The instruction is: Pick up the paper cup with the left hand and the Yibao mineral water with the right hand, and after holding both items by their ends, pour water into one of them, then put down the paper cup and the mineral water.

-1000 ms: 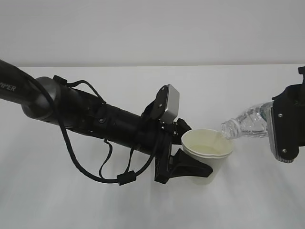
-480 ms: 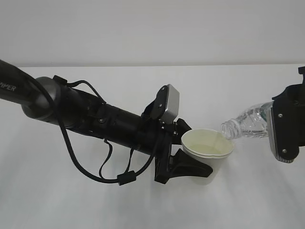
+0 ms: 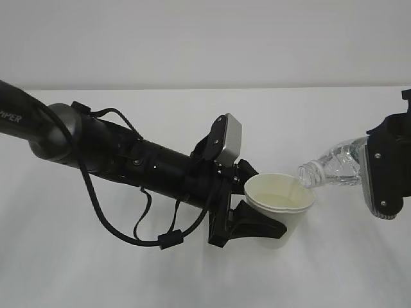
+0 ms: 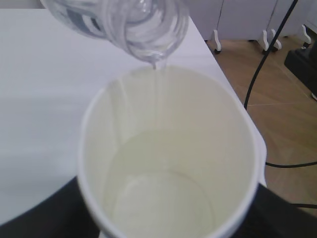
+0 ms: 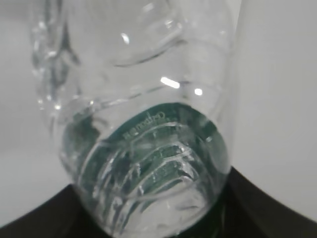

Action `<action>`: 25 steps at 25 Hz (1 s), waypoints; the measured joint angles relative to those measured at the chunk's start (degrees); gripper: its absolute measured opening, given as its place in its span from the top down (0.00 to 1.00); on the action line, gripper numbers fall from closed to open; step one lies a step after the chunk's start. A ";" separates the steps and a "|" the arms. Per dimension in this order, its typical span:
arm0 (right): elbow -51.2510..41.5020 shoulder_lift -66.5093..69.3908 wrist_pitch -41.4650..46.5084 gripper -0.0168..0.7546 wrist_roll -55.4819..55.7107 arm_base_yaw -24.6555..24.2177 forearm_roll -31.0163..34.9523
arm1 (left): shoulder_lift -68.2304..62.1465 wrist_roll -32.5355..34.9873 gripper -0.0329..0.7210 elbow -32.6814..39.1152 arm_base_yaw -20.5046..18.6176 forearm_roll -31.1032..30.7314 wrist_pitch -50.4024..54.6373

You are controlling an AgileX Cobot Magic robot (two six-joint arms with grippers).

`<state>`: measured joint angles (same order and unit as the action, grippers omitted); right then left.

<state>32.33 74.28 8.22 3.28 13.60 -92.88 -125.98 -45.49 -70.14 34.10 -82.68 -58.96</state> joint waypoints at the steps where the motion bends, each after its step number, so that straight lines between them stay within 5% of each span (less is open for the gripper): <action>1: 0.00 0.00 0.00 0.42 0.00 0.00 0.00 | 0.00 0.00 0.32 0.00 0.00 0.00 0.00; 25: 0.00 0.00 0.00 0.42 0.00 0.00 -0.24 | 0.00 0.00 0.32 0.00 0.00 0.00 0.00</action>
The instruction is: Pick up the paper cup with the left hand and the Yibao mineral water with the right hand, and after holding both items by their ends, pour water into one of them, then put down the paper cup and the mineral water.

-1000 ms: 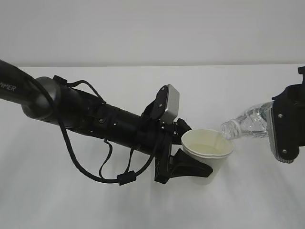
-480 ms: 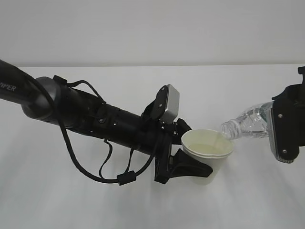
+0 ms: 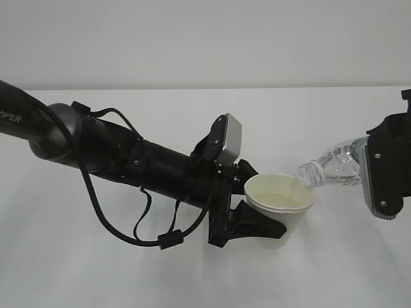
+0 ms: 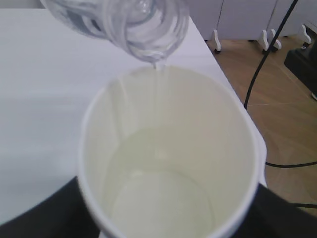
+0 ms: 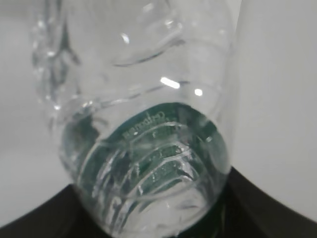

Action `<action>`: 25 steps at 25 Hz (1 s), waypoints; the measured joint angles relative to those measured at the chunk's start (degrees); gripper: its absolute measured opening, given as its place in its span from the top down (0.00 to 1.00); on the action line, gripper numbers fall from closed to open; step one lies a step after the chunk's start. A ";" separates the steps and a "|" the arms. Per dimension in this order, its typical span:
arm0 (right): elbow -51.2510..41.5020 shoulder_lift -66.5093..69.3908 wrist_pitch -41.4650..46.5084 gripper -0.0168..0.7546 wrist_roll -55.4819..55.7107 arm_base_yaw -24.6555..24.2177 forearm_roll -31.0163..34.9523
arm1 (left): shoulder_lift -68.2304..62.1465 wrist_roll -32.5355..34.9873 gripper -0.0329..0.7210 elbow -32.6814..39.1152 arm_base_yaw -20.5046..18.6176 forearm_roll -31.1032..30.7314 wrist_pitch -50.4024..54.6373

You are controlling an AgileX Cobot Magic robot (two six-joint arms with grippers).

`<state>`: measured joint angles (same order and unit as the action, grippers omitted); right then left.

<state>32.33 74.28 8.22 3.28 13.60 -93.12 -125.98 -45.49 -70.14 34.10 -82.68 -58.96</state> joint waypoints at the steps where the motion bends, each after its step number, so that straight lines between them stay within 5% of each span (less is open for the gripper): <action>1: 0.00 0.00 0.00 0.42 0.00 0.00 0.00 | 0.00 0.00 0.32 0.00 0.00 0.00 0.00; 25: 0.00 0.00 0.00 0.42 0.00 0.00 -0.21 | 0.00 0.00 0.32 0.00 0.00 0.00 0.00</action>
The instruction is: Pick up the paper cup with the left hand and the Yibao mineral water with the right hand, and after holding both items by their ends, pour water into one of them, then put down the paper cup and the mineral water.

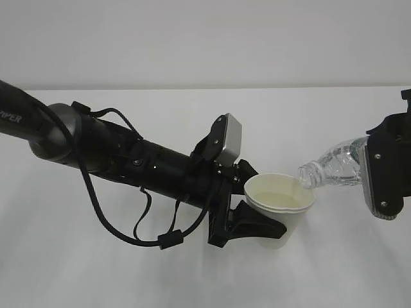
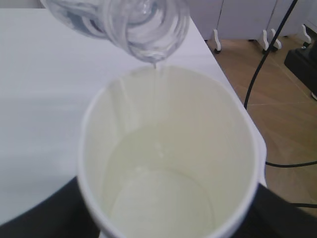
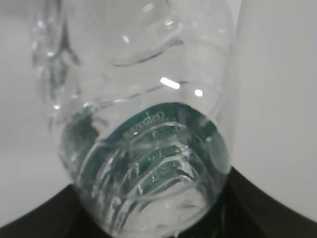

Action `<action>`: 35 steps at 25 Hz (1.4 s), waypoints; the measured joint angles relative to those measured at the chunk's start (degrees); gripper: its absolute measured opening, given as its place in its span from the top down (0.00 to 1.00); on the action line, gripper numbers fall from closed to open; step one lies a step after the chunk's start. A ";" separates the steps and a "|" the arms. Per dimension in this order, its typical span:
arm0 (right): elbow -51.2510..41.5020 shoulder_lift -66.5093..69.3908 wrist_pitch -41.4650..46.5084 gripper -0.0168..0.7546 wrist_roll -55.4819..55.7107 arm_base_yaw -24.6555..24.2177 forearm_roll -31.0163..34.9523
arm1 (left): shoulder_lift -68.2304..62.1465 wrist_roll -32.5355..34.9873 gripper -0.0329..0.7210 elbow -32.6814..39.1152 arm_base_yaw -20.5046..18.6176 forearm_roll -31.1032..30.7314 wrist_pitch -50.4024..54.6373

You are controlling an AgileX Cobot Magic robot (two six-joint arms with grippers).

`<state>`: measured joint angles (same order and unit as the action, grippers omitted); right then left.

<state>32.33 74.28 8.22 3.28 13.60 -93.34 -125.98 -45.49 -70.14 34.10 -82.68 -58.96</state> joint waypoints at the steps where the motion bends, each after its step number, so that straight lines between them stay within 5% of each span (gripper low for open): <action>1: 0.00 0.00 0.00 0.42 0.00 0.00 -0.07 | 0.00 0.00 0.32 0.00 0.00 0.00 0.00; 35: 0.00 0.00 0.00 0.42 0.00 0.00 -0.34 | 0.00 0.00 0.32 0.00 0.00 -0.10 0.00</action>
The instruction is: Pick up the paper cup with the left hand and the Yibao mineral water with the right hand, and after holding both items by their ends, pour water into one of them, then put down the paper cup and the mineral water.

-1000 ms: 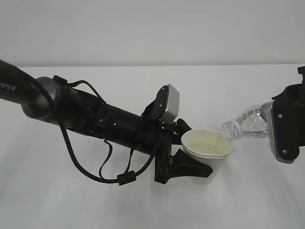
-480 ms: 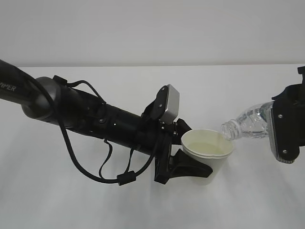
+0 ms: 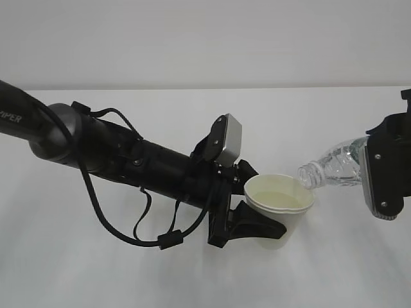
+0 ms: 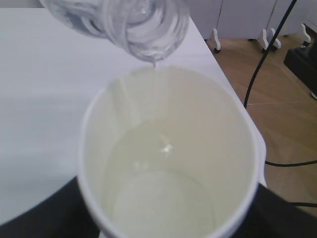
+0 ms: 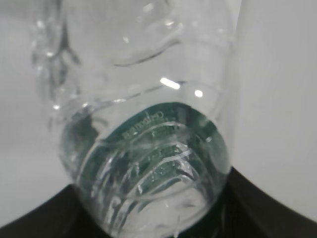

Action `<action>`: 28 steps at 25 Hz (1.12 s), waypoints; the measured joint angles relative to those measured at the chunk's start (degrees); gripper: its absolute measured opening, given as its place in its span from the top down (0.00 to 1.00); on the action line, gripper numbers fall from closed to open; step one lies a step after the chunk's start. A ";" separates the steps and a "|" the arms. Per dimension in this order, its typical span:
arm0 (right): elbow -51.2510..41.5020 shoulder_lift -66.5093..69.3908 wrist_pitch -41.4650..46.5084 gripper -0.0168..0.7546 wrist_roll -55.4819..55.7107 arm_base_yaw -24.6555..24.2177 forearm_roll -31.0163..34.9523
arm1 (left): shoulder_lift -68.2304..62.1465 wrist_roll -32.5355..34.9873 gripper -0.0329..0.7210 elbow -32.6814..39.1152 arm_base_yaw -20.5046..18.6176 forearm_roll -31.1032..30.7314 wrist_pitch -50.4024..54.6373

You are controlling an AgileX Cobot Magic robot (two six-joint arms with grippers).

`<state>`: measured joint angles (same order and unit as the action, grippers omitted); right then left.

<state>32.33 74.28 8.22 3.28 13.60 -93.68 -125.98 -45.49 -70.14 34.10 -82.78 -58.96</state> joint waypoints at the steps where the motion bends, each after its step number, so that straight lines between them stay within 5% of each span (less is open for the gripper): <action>1: 0.00 0.00 0.00 0.42 0.00 0.00 0.00 | 0.00 0.00 0.32 0.00 0.00 0.00 0.00; 28: 0.00 0.00 0.00 0.42 0.00 0.00 0.00 | 0.00 0.00 0.32 0.00 0.00 -0.55 0.00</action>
<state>32.33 74.28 8.22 3.28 13.60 -93.68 -125.98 -45.49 -70.14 34.10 -83.33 -58.96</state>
